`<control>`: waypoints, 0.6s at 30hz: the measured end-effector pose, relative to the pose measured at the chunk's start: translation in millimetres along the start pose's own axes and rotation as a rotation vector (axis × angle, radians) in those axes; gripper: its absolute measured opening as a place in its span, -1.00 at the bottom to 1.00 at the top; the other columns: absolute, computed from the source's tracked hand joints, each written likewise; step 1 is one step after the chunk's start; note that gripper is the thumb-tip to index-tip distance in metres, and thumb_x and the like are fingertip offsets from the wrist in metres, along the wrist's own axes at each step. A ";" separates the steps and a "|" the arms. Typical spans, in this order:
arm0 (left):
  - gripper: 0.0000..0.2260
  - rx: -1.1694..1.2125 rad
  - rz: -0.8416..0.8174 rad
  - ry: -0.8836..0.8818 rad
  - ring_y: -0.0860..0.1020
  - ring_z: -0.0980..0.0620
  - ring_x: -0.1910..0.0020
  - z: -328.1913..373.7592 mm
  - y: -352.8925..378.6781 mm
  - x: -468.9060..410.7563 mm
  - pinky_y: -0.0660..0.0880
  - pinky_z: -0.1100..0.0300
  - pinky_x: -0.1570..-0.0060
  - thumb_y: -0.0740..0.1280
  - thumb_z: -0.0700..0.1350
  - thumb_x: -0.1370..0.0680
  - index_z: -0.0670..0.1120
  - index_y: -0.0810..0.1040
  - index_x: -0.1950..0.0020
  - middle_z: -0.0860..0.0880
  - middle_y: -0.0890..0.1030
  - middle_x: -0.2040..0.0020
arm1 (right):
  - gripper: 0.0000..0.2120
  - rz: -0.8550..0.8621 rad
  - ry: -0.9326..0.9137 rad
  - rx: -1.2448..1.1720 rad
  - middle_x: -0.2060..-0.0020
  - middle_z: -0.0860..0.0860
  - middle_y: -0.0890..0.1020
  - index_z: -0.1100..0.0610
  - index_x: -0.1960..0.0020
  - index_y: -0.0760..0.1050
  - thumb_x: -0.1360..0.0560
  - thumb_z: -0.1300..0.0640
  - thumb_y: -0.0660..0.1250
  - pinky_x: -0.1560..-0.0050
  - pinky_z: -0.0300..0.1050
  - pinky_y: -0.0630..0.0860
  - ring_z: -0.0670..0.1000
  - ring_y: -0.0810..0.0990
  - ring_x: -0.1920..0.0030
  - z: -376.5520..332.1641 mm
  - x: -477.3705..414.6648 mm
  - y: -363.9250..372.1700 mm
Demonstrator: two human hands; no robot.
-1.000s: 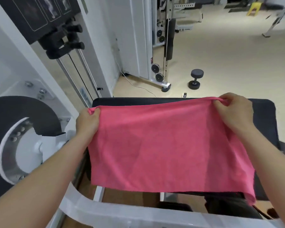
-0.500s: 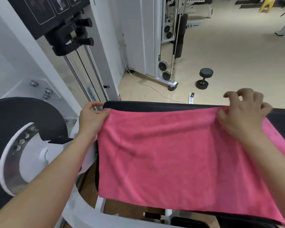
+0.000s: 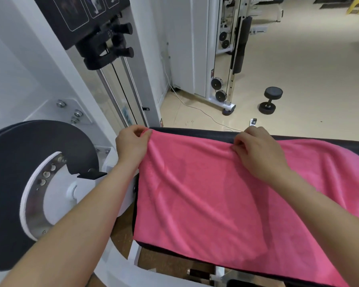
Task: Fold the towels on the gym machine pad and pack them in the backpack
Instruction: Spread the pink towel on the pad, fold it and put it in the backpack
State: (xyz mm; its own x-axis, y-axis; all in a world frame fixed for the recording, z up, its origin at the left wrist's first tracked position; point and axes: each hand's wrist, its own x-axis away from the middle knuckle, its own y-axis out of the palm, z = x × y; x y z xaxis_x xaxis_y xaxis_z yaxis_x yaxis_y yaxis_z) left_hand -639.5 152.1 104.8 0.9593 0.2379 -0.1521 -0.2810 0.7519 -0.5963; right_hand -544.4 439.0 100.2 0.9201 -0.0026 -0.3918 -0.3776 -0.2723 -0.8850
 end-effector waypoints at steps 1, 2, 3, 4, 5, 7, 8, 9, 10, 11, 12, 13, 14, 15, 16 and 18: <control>-0.90 0.014 0.002 -0.013 0.56 0.07 0.07 -1.7 -1.5 -0.6 0.42 0.23 0.04 0.40 -0.06 -0.52 -0.03 0.67 0.01 0.07 0.63 0.13 | -0.89 -0.026 0.028 0.003 0.14 0.09 0.53 0.19 0.07 0.57 -0.51 0.14 0.35 0.16 0.03 0.46 0.19 0.46 0.07 -0.5 -6.4 -0.5; -0.91 0.022 0.009 -0.020 0.57 0.06 0.06 -2.5 -2.7 -1.0 0.44 0.21 0.04 0.40 -0.05 -0.52 -0.02 0.65 0.01 0.06 0.62 0.12 | -0.89 -0.027 0.055 0.017 0.13 0.11 0.53 0.20 0.06 0.57 -0.52 0.15 0.33 0.15 0.03 0.45 0.19 0.46 0.06 -1.2 -12.7 -0.6; -0.91 0.014 0.018 -0.014 0.56 0.06 0.07 -2.1 -4.0 1.0 0.46 0.19 0.04 0.40 -0.06 -0.52 0.00 0.63 0.00 0.06 0.61 0.11 | -0.89 -0.007 0.082 0.026 0.11 0.13 0.53 0.21 0.04 0.56 -0.52 0.16 0.33 0.15 0.04 0.44 0.20 0.45 0.05 -2.4 -18.0 -0.1; -0.88 -0.008 0.036 0.007 0.53 0.06 0.08 -0.9 -5.8 6.2 0.45 0.18 0.05 0.40 -0.08 -0.51 0.02 0.59 -0.04 0.05 0.58 0.09 | -0.90 0.033 0.107 0.026 0.09 0.15 0.52 0.22 0.03 0.56 -0.52 0.19 0.33 0.15 0.04 0.44 0.22 0.45 0.04 -3.9 -21.2 0.9; -0.84 -0.031 0.063 0.044 0.50 0.07 0.10 0.7 -8.5 15.3 0.43 0.19 0.06 0.40 -0.12 -0.50 0.03 0.56 -0.07 0.04 0.55 0.06 | -0.90 0.084 0.122 0.021 0.06 0.18 0.52 0.23 0.01 0.57 -0.50 0.23 0.34 0.16 0.04 0.45 0.23 0.45 0.04 -5.9 -22.0 2.4; -0.81 -0.043 0.069 0.136 0.48 0.10 0.13 -0.5 -14.7 48.5 0.42 0.23 0.07 0.37 -0.20 -0.49 0.04 0.55 -0.03 0.04 0.54 0.06 | -0.82 0.173 0.103 0.025 0.01 0.22 0.52 0.25 -0.04 0.57 -0.44 0.32 0.35 0.16 0.07 0.48 0.26 0.45 0.02 -14.1 -15.4 4.9; -0.83 -0.043 0.014 0.170 0.49 0.12 0.16 -5.0 -17.2 72.3 0.43 0.28 0.08 0.36 -0.22 -0.49 0.04 0.56 0.02 0.06 0.56 0.08 | -0.76 0.200 0.076 0.030 0.00 0.23 0.52 0.24 -0.07 0.57 -0.41 0.34 0.34 0.18 0.07 0.49 0.26 0.45 0.02 -19.1 -8.5 4.8; -0.84 -0.058 -0.070 0.174 0.49 0.17 0.18 -13.2 -19.1 99.0 0.41 0.37 0.10 0.36 -0.22 -0.50 0.05 0.58 0.05 0.10 0.57 0.11 | -0.72 0.199 0.048 0.020 0.01 0.22 0.52 0.23 -0.09 0.57 -0.39 0.34 0.33 0.20 0.07 0.49 0.25 0.46 0.04 -24.5 0.3 4.4; -0.86 -0.086 -0.152 0.150 0.49 0.23 0.17 -25.5 -20.3 126.6 0.37 0.47 0.12 0.36 -0.20 -0.52 0.05 0.59 0.06 0.16 0.55 0.12 | -0.69 0.161 0.025 -0.010 0.02 0.20 0.52 0.21 -0.11 0.57 -0.38 0.33 0.32 0.24 0.06 0.50 0.24 0.49 0.06 -30.2 11.1 3.8; -0.87 -0.122 -0.199 0.109 0.50 0.26 0.14 -41.1 -21.1 151.6 0.35 0.51 0.13 0.36 -0.18 -0.53 0.06 0.60 0.04 0.20 0.53 0.10 | -0.68 0.083 0.004 -0.048 0.04 0.16 0.52 0.18 -0.14 0.57 -0.39 0.29 0.31 0.28 0.04 0.51 0.23 0.52 0.11 -37.8 25.0 3.8; -0.88 -0.159 -0.205 0.066 0.50 0.25 0.10 -58.8 -21.6 173.0 0.33 0.50 0.12 0.37 -0.15 -0.54 0.06 0.60 0.00 0.20 0.50 0.07 | -0.66 -0.020 -0.024 -0.077 0.05 0.11 0.52 0.13 -0.17 0.55 -0.41 0.23 0.29 0.34 0.02 0.50 0.22 0.55 0.17 -47.2 41.7 4.6; -0.88 -0.186 -0.185 0.025 0.50 0.22 0.05 -75.9 -22.6 189.4 0.32 0.47 0.09 0.37 -0.13 -0.54 0.04 0.61 -0.04 0.17 0.48 0.03 | -0.66 -0.129 -0.056 -0.086 0.06 0.07 0.51 0.08 -0.19 0.53 -0.42 0.15 0.25 0.38 0.01 0.49 0.21 0.57 0.21 -57.9 60.1 6.3; -0.86 -0.200 -0.161 -0.021 0.49 0.18 0.02 -90.3 -24.6 201.2 0.32 0.42 0.06 0.38 -0.11 -0.54 0.03 0.60 -0.08 0.14 0.46 -0.01 | -0.64 -0.225 -0.085 -0.080 0.07 0.05 0.51 0.04 -0.19 0.51 -0.43 0.07 0.17 0.41 0.00 0.47 0.20 0.58 0.25 -68.9 79.3 9.7; -0.83 -0.198 -0.136 -0.073 0.47 0.19 0.01 -101.1 -26.8 208.8 0.31 0.42 0.06 0.38 -0.10 -0.54 0.03 0.58 -0.12 0.11 0.43 -0.05 | -0.61 -0.305 -0.108 -0.074 0.08 0.04 0.51 0.02 -0.18 0.50 -0.42 0.00 0.10 0.44 0.00 0.46 0.18 0.59 0.27 -79.5 97.8 13.4; -0.82 -0.183 -0.111 -0.122 0.45 0.21 0.03 -107.3 -29.4 213.3 0.30 0.43 0.08 0.39 -0.08 -0.53 0.02 0.56 -0.13 0.08 0.41 -0.08 | -0.59 -0.374 -0.115 -0.069 0.08 0.02 0.51 0.01 -0.16 0.50 -0.41 -0.02 0.06 0.48 -0.01 0.46 0.16 0.59 0.27 -88.4 114.4 17.5; -0.81 -0.115 -0.072 -0.207 0.47 0.19 0.06 -110.9 -32.8 215.9 0.31 0.40 0.09 0.40 -0.08 -0.53 0.02 0.51 -0.12 0.05 0.40 -0.09 | -0.67 -0.441 -0.086 -0.037 0.05 0.02 0.53 -0.01 -0.12 0.52 -0.39 0.02 0.20 0.55 -0.03 0.46 0.12 0.58 0.20 -101.2 139.3 22.7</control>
State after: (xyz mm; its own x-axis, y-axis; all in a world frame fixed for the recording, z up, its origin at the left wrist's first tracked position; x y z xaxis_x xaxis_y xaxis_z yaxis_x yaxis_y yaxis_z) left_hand -420.1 110.6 4.0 0.9473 0.3163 0.0512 -0.1963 0.6991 -0.6875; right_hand -414.3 335.1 50.9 0.9796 0.2009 0.0002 0.0542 -0.2637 -0.9631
